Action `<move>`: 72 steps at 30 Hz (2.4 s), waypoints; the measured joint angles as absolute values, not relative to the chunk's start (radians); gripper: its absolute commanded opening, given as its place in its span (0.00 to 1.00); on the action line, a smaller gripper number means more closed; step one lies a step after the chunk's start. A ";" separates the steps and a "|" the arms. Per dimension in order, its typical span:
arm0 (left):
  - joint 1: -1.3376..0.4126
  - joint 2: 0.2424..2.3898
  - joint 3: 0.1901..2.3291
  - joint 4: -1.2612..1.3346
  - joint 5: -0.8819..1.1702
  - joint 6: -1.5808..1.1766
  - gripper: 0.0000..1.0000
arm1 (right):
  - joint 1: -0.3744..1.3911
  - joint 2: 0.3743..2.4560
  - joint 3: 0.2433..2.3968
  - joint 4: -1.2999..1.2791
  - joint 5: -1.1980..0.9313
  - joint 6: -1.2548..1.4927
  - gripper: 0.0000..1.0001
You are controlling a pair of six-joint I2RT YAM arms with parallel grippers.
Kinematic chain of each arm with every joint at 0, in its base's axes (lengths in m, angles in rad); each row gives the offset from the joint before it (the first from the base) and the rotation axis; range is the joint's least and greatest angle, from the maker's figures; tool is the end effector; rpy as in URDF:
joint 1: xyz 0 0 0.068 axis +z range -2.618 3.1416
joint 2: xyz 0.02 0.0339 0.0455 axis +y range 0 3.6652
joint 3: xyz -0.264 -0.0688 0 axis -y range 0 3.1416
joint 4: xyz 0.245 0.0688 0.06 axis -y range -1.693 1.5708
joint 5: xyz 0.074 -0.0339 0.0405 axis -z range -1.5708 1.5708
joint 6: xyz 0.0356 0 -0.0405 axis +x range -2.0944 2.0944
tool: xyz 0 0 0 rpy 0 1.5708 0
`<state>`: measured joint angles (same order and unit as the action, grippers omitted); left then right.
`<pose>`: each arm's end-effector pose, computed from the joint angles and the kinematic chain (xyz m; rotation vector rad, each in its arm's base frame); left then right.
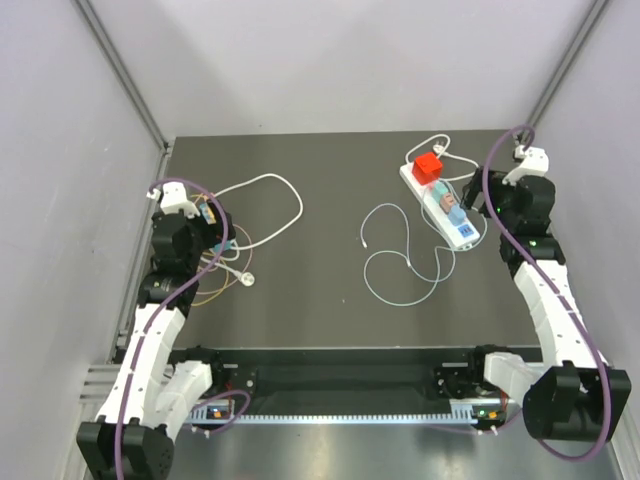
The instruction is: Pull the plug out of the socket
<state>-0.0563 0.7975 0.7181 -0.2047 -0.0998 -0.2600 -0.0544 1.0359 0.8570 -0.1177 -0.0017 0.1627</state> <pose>0.1895 -0.0071 0.3121 -0.2576 1.8374 -0.1275 0.2417 -0.0131 0.3240 0.2012 1.8572 0.0764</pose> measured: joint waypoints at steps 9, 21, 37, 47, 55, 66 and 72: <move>-0.054 0.895 0.771 -0.272 -0.124 -0.294 0.99 | -0.022 1.042 0.891 -0.133 -0.442 -0.098 1.00; 0.052 1.227 1.011 -0.408 -0.125 -0.320 0.88 | -0.010 1.031 0.798 -0.165 -0.796 -0.297 1.00; 0.044 1.520 1.112 -0.469 -0.111 -0.316 0.69 | -0.010 1.029 0.798 -0.184 -0.850 -0.330 1.00; 0.018 1.641 1.140 -0.412 -0.184 -0.313 0.63 | -0.010 1.029 0.798 -0.187 -0.862 -0.330 1.00; 0.011 1.705 1.199 -0.379 -0.236 -0.307 0.58 | -0.010 1.030 0.798 -0.187 -0.863 -0.330 1.00; 0.009 1.727 1.201 -0.374 -0.257 -0.286 0.00 | 0.006 1.080 0.798 -0.187 -0.895 -0.326 1.00; 0.009 1.724 1.201 -0.374 -0.241 -0.285 0.00 | 0.100 1.132 0.798 -0.176 -0.913 -0.303 1.00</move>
